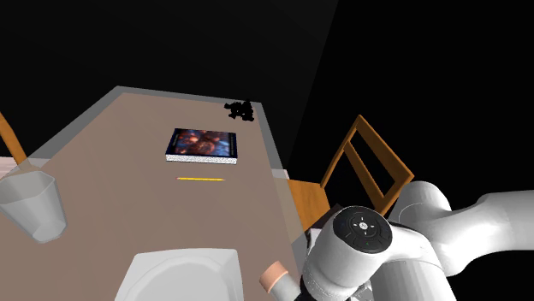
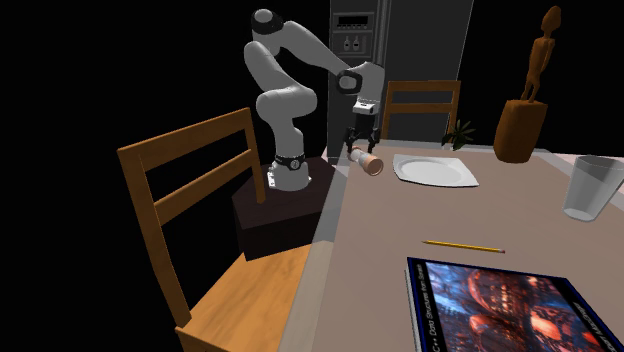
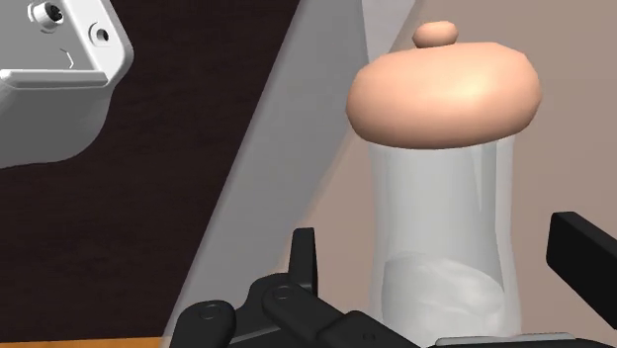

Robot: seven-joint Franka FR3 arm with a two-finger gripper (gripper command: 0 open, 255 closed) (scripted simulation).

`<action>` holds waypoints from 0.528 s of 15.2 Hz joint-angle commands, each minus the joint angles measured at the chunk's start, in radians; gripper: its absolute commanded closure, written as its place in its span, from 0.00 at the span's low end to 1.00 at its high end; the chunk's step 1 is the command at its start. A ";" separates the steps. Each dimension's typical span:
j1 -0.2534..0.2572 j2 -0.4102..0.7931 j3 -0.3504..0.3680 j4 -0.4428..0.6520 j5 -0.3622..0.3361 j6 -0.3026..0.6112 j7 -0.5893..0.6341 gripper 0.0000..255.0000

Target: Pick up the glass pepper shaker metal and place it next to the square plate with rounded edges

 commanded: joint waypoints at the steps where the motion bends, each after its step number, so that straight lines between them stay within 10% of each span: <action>1: 0.203 -0.187 -0.018 0.006 -0.021 -0.016 0.014 0.00; 8: 0.212 -0.173 -0.028 0.005 -0.035 -0.004 0.025 0.00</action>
